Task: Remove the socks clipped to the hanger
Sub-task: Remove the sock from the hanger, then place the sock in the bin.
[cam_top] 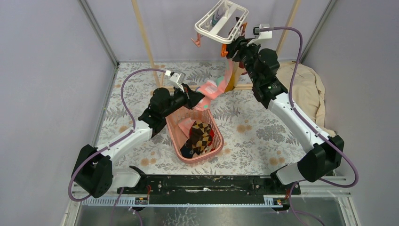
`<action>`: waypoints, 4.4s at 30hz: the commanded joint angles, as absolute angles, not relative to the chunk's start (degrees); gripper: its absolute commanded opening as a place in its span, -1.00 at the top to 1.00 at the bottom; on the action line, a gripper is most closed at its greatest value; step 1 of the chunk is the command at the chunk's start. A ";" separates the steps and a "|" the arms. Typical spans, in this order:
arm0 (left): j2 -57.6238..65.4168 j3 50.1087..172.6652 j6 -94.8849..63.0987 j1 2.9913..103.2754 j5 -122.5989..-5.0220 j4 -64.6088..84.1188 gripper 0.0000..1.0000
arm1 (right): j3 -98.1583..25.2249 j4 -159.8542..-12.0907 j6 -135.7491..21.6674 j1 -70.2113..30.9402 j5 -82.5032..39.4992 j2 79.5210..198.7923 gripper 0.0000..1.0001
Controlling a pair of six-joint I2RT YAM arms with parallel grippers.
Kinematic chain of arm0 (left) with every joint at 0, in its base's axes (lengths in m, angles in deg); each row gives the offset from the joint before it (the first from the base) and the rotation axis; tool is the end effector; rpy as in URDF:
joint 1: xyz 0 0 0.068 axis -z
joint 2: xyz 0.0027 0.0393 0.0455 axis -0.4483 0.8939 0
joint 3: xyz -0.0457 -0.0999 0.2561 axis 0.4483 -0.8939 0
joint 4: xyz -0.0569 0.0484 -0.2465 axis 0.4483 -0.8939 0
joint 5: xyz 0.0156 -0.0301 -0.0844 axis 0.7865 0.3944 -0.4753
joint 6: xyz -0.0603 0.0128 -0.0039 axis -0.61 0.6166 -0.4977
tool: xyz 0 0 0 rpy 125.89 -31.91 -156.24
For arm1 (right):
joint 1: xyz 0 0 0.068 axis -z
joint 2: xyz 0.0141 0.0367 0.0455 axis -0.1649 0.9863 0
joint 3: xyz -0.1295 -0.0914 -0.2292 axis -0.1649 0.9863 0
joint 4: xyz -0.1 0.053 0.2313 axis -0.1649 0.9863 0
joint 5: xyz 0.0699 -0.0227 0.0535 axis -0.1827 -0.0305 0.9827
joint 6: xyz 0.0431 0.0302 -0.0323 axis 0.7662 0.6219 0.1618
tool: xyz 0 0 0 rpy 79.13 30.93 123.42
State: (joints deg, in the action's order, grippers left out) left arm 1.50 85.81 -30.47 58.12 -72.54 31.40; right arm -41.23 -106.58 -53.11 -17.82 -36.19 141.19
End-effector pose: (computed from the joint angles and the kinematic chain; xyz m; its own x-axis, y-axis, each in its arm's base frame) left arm 0.2505 -0.1693 0.3128 -0.3655 -0.2704 -0.8907 0.6542 0.6060 -0.4525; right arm 0.3098 0.1535 0.4658 0.1942 0.3085 -0.9312 -0.3943 0.8937 0.2138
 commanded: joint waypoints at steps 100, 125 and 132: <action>-15.09 73.66 -29.69 70.46 -49.44 26.82 -0.10 | 21.58 -113.21 -34.44 -18.46 -27.25 105.66 -0.62; -20.42 68.34 -34.39 71.14 -46.30 24.50 -0.49 | -6.67 -106.04 -35.09 -2.79 -37.71 110.66 -0.60; -19.88 71.19 -34.22 73.10 -47.88 23.82 -0.97 | -12.88 -109.33 -38.01 -2.40 -39.17 111.23 -0.59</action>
State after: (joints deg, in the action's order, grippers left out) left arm -20.66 68.65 -34.66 71.91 -46.82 24.84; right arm -7.64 -104.06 -35.91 -2.61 -37.98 111.81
